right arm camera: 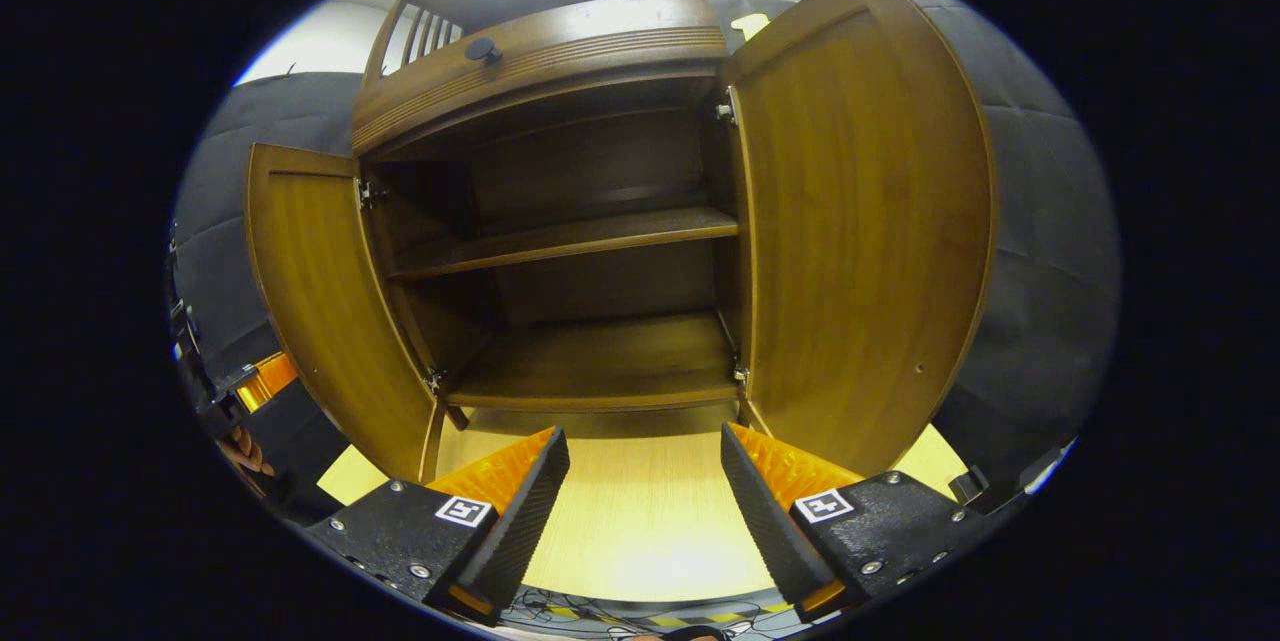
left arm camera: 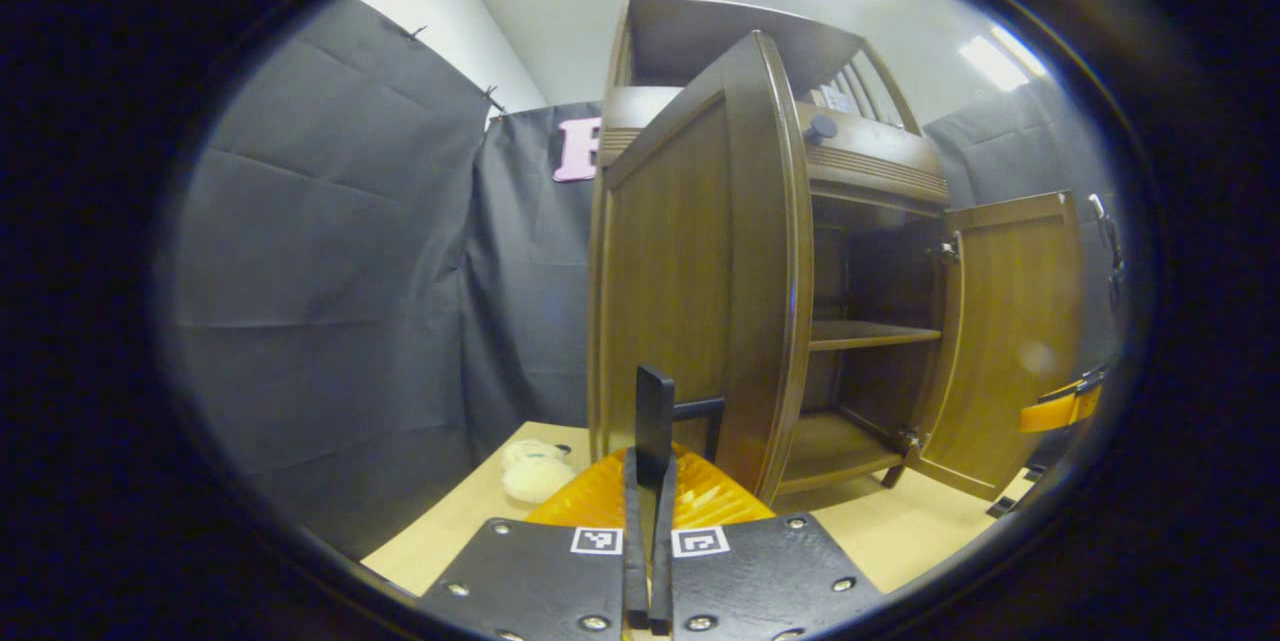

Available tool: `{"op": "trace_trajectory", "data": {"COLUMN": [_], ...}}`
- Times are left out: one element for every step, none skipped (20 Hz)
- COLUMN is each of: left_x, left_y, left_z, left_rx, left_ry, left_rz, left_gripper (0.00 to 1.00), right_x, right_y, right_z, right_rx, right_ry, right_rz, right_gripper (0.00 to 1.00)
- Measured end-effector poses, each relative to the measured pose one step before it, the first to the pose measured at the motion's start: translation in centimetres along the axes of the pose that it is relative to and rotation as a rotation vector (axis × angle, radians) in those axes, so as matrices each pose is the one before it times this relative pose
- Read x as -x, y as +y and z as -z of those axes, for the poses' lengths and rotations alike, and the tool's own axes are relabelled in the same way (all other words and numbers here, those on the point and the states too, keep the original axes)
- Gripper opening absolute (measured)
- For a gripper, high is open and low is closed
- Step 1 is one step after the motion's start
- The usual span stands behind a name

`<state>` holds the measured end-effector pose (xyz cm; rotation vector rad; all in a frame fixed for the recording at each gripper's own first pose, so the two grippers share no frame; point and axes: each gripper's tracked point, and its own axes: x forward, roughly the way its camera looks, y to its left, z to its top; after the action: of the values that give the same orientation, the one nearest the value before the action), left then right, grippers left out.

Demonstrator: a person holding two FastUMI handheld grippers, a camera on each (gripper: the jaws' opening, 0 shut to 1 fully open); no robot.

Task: Open the right door of the double-door shoe cabinet with the right hand, and open the left door with the left hand.

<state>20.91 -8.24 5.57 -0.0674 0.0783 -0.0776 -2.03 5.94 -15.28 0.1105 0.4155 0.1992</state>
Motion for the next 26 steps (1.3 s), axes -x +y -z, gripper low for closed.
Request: {"op": "trace_trajectory", "data": {"left_x": [0.283,0.215,0.244,0.218,-0.162,-0.173,-0.064,0.042,-0.066,-0.002,-0.002,0.076,-0.129,0.042,-0.014,0.16,0.091,0.215,0.306,0.585,0.488,0.736,0.796,0.913,0.924,0.842], "left_y": [1.007,0.903,0.864,1.059,1.227,1.131,0.535,0.486,1.195,1.011,0.772,0.19,-0.182,-0.021,0.059,-0.011,0.036,0.107,0.219,0.487,0.618,0.373,-0.019,0.059,-0.104,-0.334], "left_z": [-0.054,-0.285,-0.048,-0.121,-0.032,-0.202,-0.31,-0.527,-0.309,-0.13,0.087,0.101,-0.092,-0.011,-0.141,0.079,0.151,-0.051,0.021,0.055,0.221,0.035,-0.045,-0.098,-0.15,-0.203], "left_rx": [0.01208,0.01429,0.0086,0.00051,-0.0043,0.00664,0.03095,0.02519,-0.00171,-0.02249,-0.0069,0.02398,0.02838,0.01754,0.00509,0.00012,0.00212,0.00198,-0.00536,-0.01135,-0.00531,0.00765,0.00544,-0.00752,-0.01114,-0.0059], "left_ry": [-0.00266,-0.0062,-0.00437,-0.0008,0.00085,-0.00021,-0.00349,-0.01246,-0.00605,0.00332,0.00173,0.00053,-0.00579,-0.00538,-0.00392,0.00044,0.00046,0.00092,0.00622,0.00441,0.00677,0.00611,0.00474,0.00316,0.00243,-0.00018], "left_rz": [-0.00518,-0.00107,-0.00027,-0.00073,-0.00362,0.00274,0.01963,0.02937,0.01005,-0.0028,0.00471,0.01451,0.00996,0.00503,0.00285,-0.0021,-0.0014,-0.0064,-0.01341,-0.02392,-0.02482,-0.01045,-0.01568,-0.01613,-0.01698,-0.01499], "left_gripper": [0.03,0.02,0.03,0.02,0.02,0.03,0.02,0.01,0.0,0.06,0.02,0.02,0.02,0.0,0.02,0.07,0.07,0.04,0.02,0.02,0.02,0.02,0.02,0.02,0.07,0.07], "right_x": [-0.142,-0.042,-0.13,-0.055,0.033,-0.033,-0.009,0.074,0.113,0.087,0.129,0.118,0.075,-0.013,0.123,0.05,0.056,0.148,0.007,-0.116,-0.058,-0.055,-0.016,0.159,0.165,0.329], "right_y": [0.326,0.189,0.121,0.098,0.105,0.035,-0.105,-0.325,-0.432,-0.24,-0.213,-0.207,-0.164,-0.126,-0.11,-0.014,0.06,0.052,-0.206,-0.183,0.067,-0.053,-0.12,-0.144,-0.17,-0.22], "right_z": [0.09,0.16,0.085,-0.083,0.038,-0.204,-0.147,-0.233,-0.417,-0.384,-0.198,-0.384,-0.442,-0.223,-0.356,-0.136,-0.138,-0.217,0.104,0.194,0.266,0.155,0.041,-0.069,-0.035,-0.06], "right_rx": [0.00167,0.00657,0.00873,0.00486,-0.00008,-0.00144,0.00247,0.01089,0.01334,0.01046,0.00768,0.00562,0.00644,0.00539,0.00019,-0.00487,-0.00879,-0.00545,0.00094,0.00153,-0.004,-0.00668,-0.00542,-0.00173,0.00339,0.0089], "right_ry": [0.00486,0.00478,0.00395,0.00067,-0.00169,-0.00002,0.00187,0.00059,-0.00157,0.00312,0.00467,0.00049,-0.00194,-0.00216,-0.00432,-0.00445,-0.00264,-0.00454,-0.00287,0.00291,0.00619,0.00492,-0.0003,-0.00597,-0.00851,-0.00882], "right_rz": [-0.00809,-0.00668,-0.00294,-0.00269,-0.002,0.00101,0.0017,0.00899,0.01301,0.00828,0.00457,0.00554,0.00723,0.00763,0.00461,0.00057,-0.00248,-0.00413,-0.00018,-0.00027,-0.00798,-0.0089,-0.00684,-0.00562,-0.00546,-0.00561], "right_gripper": [0.94,0.92,0.92,0.92,0.92,0.92,0.92,0.92,0.92,0.92,0.92,0.94,0.92,0.92,0.92,0.92,0.92,0.92,0.92,0.94,0.94,0.94,0.92,0.92,0.92,0.92]}}
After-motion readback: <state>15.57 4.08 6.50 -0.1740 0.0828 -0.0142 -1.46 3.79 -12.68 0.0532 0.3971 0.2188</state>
